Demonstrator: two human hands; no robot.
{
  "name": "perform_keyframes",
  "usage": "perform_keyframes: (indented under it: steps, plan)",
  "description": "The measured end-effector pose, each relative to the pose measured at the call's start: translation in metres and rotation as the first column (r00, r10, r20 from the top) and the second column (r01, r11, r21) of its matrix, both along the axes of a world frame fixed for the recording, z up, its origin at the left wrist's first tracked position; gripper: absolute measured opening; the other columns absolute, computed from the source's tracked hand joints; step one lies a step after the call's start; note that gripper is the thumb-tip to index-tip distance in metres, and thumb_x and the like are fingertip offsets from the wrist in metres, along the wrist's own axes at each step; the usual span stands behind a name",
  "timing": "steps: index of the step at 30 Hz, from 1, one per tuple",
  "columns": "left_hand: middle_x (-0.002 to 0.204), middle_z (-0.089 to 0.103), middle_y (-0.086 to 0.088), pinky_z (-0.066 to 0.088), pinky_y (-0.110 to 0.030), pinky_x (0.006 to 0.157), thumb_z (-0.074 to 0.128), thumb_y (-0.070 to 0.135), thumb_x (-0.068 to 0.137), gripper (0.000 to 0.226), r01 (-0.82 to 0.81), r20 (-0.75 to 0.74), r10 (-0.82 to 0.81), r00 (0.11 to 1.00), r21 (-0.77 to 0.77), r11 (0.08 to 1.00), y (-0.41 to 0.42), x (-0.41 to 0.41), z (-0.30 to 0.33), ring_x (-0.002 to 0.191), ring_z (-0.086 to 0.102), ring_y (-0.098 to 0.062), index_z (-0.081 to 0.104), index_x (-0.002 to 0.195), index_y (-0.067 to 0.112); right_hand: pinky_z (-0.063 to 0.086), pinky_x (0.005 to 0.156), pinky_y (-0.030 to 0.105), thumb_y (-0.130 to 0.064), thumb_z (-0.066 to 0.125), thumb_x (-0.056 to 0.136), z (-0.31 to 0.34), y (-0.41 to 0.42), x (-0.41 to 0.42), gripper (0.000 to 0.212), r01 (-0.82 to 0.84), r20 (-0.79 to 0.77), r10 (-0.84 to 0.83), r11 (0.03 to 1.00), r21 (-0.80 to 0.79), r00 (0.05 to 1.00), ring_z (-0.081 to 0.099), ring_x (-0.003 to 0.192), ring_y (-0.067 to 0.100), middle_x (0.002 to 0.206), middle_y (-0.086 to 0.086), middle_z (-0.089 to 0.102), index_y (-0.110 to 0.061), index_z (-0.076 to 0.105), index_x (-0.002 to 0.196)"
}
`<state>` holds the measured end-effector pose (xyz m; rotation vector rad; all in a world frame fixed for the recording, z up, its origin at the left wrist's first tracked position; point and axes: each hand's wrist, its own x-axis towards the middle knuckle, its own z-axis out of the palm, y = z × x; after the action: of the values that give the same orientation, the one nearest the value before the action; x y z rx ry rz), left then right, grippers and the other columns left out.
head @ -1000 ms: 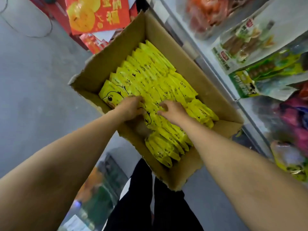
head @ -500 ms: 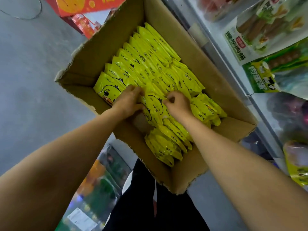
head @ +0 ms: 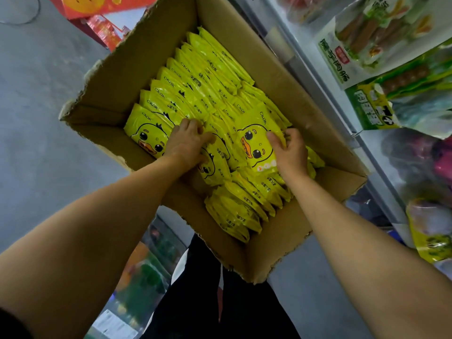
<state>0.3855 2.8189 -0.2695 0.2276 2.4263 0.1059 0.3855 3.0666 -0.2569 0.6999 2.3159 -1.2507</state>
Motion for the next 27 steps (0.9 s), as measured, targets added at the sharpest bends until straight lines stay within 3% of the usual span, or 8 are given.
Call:
perform_keyframes:
  steps: [3,8,10,13,15,19,23,27]
  plan:
    - [0.134,0.038,-0.009,0.032,-0.043,0.106,0.074,0.047,0.075,0.052,0.058,-0.039,-0.060,0.997,-0.043,0.997,0.004,-0.001,0.001,0.128,0.032,-0.031,0.057,0.123,0.035,0.052,0.082,0.032,-0.048,0.078,0.077,-0.004,0.004,0.008,0.058,0.010,0.051,-0.007,0.999,-0.047,0.999,0.064,0.095,0.019,0.103,0.003,0.067,-0.010,0.055,0.113]
    - [0.135,0.042,-0.005,0.028,-0.041,0.107,0.076,0.044,0.074,0.039,0.169,-0.078,-0.169,0.983,-0.008,0.986,0.006,-0.002,0.011,0.131,0.030,-0.029,0.064,0.107,0.028,0.053,0.096,0.040,-0.057,0.083,0.064,0.007,0.006,0.015,0.081,0.062,0.098,-0.053,0.994,-0.087,0.994,0.064,0.109,0.020,0.117,0.005,0.066,-0.011,0.055,0.124]
    - [0.122,0.054,-0.004,0.035,-0.038,0.097,0.080,0.040,0.070,0.030,0.094,-0.013,-0.093,0.996,0.093,0.991,0.000,-0.005,0.019,0.126,0.040,-0.028,0.062,0.088,0.024,0.051,0.100,0.041,-0.059,0.084,0.062,0.018,0.007,0.017,0.088,0.069,0.131,-0.054,0.991,-0.113,0.990,0.062,0.114,0.019,0.124,0.006,0.065,-0.012,0.055,0.131]
    - [0.088,0.057,-0.003,0.042,-0.032,0.070,0.081,0.037,0.072,0.032,-0.149,0.118,0.130,0.984,0.170,0.974,-0.006,-0.007,0.038,0.094,0.057,-0.028,0.054,0.078,0.021,0.051,0.100,0.043,-0.075,0.080,0.048,0.034,0.014,0.024,0.106,0.068,0.153,-0.048,0.989,-0.127,0.987,0.062,0.116,0.020,0.126,0.004,0.065,-0.014,0.057,0.131]
    - [0.080,0.060,-0.003,0.043,-0.032,0.064,0.083,0.037,0.071,0.034,-0.334,0.142,0.307,0.941,0.240,0.911,-0.009,-0.007,0.052,0.081,0.058,-0.026,0.053,0.074,0.020,0.053,0.096,0.042,-0.071,0.082,0.046,0.049,0.019,0.030,0.091,0.066,0.125,-0.047,0.986,-0.152,0.991,0.066,0.107,0.017,0.114,0.000,0.071,-0.017,0.065,0.117]
    - [0.065,0.051,0.001,0.032,-0.028,0.053,0.081,0.043,0.073,0.039,-0.520,0.174,0.492,0.853,0.380,0.765,-0.007,0.000,0.091,0.062,0.047,-0.017,0.052,0.077,0.016,0.056,0.087,0.037,-0.035,0.087,0.069,0.091,0.024,0.045,0.033,0.131,0.078,-0.117,0.969,-0.210,0.990,0.070,0.090,0.009,0.095,-0.009,0.074,-0.024,0.068,0.093]
    - [0.080,0.055,0.000,0.031,-0.025,0.049,0.079,0.045,0.073,0.047,-0.662,0.328,0.581,0.745,0.471,0.583,0.004,0.018,0.130,0.056,0.044,-0.011,0.054,0.103,0.018,0.058,0.084,0.040,-0.036,0.088,0.068,0.127,0.035,0.063,0.034,0.220,0.019,-0.221,0.950,-0.220,0.975,0.071,0.089,0.015,0.093,-0.006,0.074,-0.024,0.067,0.091]
    - [0.124,0.059,-0.007,0.042,-0.029,0.088,0.082,0.045,0.069,0.077,-0.730,0.445,0.583,0.680,0.484,0.482,0.022,0.041,0.164,0.112,0.057,-0.020,0.052,0.134,0.015,0.058,0.083,0.045,-0.036,0.089,0.067,0.165,0.049,0.083,0.035,0.265,-0.031,-0.284,0.923,-0.279,0.958,0.072,0.090,0.020,0.093,-0.003,0.075,-0.023,0.067,0.091]
